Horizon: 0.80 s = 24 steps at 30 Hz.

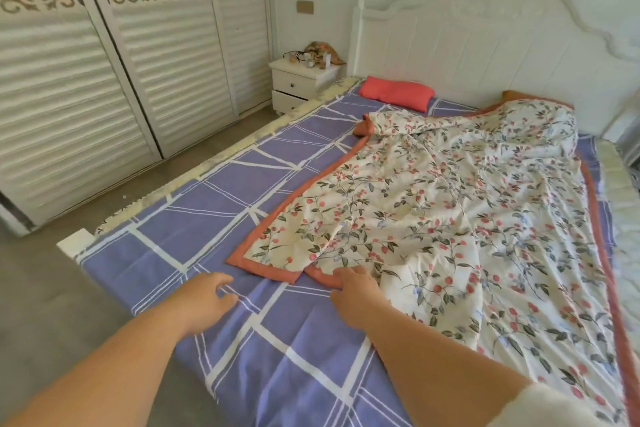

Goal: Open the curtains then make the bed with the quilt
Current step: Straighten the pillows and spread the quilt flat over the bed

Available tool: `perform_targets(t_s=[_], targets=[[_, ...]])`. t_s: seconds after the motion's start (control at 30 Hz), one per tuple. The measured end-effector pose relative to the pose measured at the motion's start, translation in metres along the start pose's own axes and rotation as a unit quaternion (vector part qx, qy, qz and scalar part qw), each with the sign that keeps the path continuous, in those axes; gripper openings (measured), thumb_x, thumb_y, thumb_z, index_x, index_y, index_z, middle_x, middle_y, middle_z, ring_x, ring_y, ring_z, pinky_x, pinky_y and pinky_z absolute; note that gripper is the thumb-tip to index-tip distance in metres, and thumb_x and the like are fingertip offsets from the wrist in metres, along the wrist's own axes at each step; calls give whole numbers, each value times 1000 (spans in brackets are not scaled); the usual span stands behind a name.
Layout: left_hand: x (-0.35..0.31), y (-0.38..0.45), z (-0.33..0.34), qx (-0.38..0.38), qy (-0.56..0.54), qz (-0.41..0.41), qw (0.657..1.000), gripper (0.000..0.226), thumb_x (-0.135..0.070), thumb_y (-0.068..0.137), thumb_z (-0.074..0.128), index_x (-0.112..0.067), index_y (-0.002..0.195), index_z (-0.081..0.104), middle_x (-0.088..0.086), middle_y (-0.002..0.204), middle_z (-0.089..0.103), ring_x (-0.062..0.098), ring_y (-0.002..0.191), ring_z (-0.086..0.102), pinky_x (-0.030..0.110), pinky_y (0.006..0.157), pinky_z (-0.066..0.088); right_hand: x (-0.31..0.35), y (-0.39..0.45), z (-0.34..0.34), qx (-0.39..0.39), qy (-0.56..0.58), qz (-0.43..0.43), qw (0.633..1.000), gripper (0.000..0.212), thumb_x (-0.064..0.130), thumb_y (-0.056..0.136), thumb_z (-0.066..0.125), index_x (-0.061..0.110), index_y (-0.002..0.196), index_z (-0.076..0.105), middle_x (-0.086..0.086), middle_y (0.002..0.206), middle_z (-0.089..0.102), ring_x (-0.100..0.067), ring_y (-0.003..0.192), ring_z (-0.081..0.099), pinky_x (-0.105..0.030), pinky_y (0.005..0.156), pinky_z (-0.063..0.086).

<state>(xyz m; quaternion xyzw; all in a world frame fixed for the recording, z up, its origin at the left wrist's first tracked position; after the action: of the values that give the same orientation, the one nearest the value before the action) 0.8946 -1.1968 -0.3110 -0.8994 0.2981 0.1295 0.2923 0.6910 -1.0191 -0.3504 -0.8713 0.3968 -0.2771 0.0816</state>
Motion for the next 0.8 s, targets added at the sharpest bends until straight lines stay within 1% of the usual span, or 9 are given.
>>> perform_targets(t_s=[0.1, 0.2, 0.27, 0.33, 0.43, 0.53, 0.63, 0.73, 0.8], targets=[[17, 46, -21, 7, 1, 23, 1000, 50, -38, 91, 52, -27, 139, 40, 0, 145, 41, 18, 124, 48, 26, 96, 38, 17, 27, 10, -9, 36, 40, 998, 43, 27, 89, 44, 25, 132, 45, -7, 140, 35, -30, 124, 40, -38, 94, 44], [43, 98, -46, 40, 27, 66, 997, 48, -39, 91, 50, -29, 138, 41, 1, 146, 39, 18, 121, 50, 25, 92, 40, 42, 52, 25, -55, 111, 99, 987, 37, 37, 88, 49, 29, 124, 53, -5, 135, 43, -28, 123, 42, -40, 99, 40], [63, 131, -68, 72, 54, 86, 992, 49, -40, 91, 50, -30, 138, 40, 1, 147, 37, 18, 124, 48, 25, 93, 39, 60, 69, 38, -60, 129, 143, 980, 38, 31, 87, 50, 26, 124, 54, -7, 134, 44, -28, 120, 44, -39, 97, 43], [79, 159, -89, 95, 89, 89, 987, 51, -41, 92, 49, -28, 140, 37, 1, 149, 34, 20, 129, 44, 29, 101, 37, 76, 82, 50, -40, 110, 168, 979, 44, 21, 87, 45, 22, 131, 50, -7, 136, 40, -28, 120, 45, -37, 95, 45], [89, 204, -114, 102, 120, 87, 984, 52, -38, 92, 48, -24, 141, 37, 4, 147, 37, 23, 123, 50, 31, 99, 41, 96, 94, 65, -47, 144, 211, 966, 51, 18, 88, 44, 27, 138, 41, -6, 137, 35, -28, 114, 51, -37, 92, 49], [86, 243, -110, 126, 113, 92, 981, 51, -35, 93, 48, -22, 141, 38, 5, 146, 39, 24, 122, 50, 31, 97, 42, 103, 107, 80, -50, 161, 234, 958, 50, 22, 90, 46, 28, 139, 38, -5, 138, 34, -28, 107, 56, -40, 85, 52], [86, 274, -85, 158, 98, 78, 979, 52, -34, 93, 48, -20, 142, 37, 5, 147, 39, 25, 124, 48, 29, 91, 44, 93, 122, 90, -65, 194, 270, 941, 48, 27, 92, 49, 25, 139, 40, -4, 141, 33, -20, 94, 58, -32, 75, 52], [92, 306, -55, 184, 84, 46, 978, 56, -35, 92, 50, -20, 143, 33, 6, 149, 36, 25, 126, 47, 32, 96, 44, 74, 150, 101, -63, 221, 292, 928, 46, 27, 94, 48, 23, 139, 40, -7, 140, 36, -6, 66, 50, -21, 53, 42], [98, 325, -40, 188, 63, 20, 980, 60, -35, 92, 51, -21, 145, 29, 8, 150, 33, 27, 127, 46, 33, 95, 43, 63, 164, 110, -55, 227, 306, 923, 46, 27, 94, 48, 23, 140, 39, -8, 141, 36, -6, 63, 50, -18, 48, 38]])
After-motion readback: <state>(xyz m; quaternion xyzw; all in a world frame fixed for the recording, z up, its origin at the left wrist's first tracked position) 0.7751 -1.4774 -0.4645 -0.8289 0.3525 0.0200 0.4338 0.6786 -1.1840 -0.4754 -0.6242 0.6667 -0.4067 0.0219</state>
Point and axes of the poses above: each hand's wrist, its own y-axis towards the middle knuckle, its own z-axis out of the palm, x = y × z, the point moved 5 cm from there along y, towards the middle knuckle
